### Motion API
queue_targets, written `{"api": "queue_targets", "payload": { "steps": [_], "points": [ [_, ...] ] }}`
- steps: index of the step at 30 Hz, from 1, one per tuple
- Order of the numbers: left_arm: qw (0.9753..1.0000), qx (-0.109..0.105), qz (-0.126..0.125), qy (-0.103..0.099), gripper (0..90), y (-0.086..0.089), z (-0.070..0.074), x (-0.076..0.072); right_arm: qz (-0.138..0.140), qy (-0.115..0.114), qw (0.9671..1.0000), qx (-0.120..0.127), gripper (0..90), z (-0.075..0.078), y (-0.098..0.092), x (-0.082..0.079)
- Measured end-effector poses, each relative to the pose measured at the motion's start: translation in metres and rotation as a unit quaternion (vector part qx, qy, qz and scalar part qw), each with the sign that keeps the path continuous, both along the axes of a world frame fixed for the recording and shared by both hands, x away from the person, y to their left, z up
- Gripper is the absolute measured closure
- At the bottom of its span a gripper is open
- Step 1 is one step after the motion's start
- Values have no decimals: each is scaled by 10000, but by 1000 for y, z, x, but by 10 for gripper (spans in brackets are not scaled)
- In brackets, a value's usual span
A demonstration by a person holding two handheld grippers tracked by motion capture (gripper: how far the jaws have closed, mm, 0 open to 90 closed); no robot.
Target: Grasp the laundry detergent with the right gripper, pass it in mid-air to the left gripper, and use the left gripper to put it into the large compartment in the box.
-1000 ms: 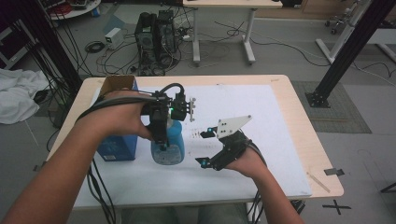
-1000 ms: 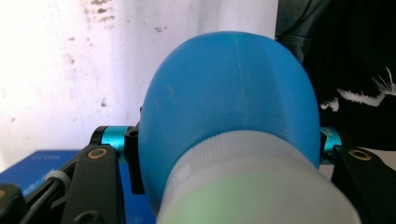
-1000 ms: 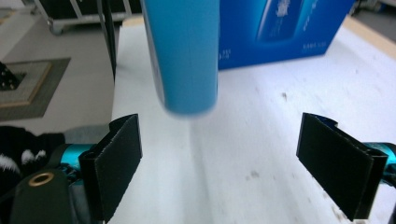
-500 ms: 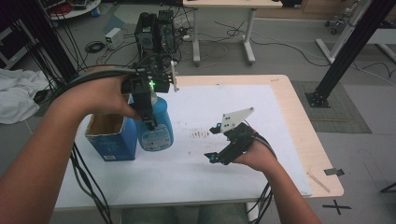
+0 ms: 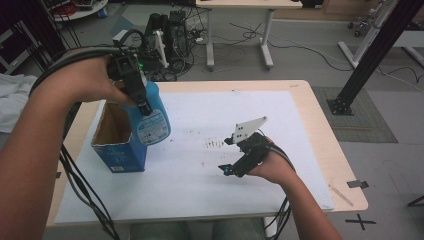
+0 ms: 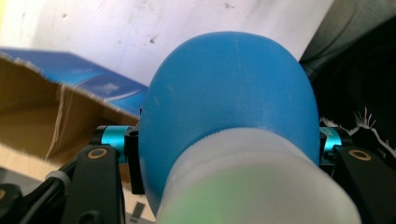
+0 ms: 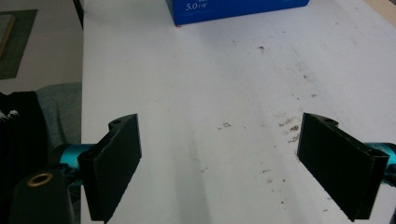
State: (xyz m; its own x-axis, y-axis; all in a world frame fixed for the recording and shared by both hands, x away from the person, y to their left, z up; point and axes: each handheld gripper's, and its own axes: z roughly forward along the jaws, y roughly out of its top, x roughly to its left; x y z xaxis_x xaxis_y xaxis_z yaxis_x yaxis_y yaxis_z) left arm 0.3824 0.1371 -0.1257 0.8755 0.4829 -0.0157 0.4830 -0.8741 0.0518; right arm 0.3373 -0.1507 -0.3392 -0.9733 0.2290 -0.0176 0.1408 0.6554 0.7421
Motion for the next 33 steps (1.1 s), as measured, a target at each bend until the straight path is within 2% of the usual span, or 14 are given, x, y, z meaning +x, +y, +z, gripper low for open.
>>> {"api": "queue_targets", "payload": {
  "steps": [2,7,17,18,19,20,21,25,27,28,29,31,32,33],
  "points": [
    [9996,-37,279,27,392,13,5,7,8,-26,10000,10,129,0,0,1],
    [9981,-34,609,10,393,32,12,14,16,10,10000,-50,129,-1,0,3],
    [9916,-27,1296,33,392,69,16,30,43,35,10000,-70,129,-3,2,7],
    [9890,-63,1478,10,393,75,15,32,47,65,9999,-99,129,-3,3,7],
    [9890,-63,1478,10,392,75,15,32,47,65,9999,-99,129,-3,3,7],
    [9871,-59,1599,-40,392,80,14,34,64,65,9999,-113,129,-4,4,7],
    [9871,-59,1599,-40,392,80,14,34,64,65,9999,-113,129,-4,4,7],
    [9826,-44,1856,-1,392,90,8,40,50,72,9999,-120,129,-6,7,8],
    [9818,-41,1899,14,392,92,7,41,30,80,9999,-126,129,-6,7,8],
    [9781,-104,2080,28,393,96,3,43,47,77,9999,-124,129,-6,8,8],
    [9781,-104,2080,28,392,96,3,43,47,77,9999,-124,129,-6,8,8],
    [9765,-74,2154,56,392,100,-1,45,29,61,9999,-114,129,-7,10,8],
    [9742,-54,2257,41,392,104,-6,47,44,43,9999,-98,129,-7,11,8],
    [9742,-54,2257,41,392,104,-6,47,44,43,9999,-98,129,-7,11,8]
  ]
}}
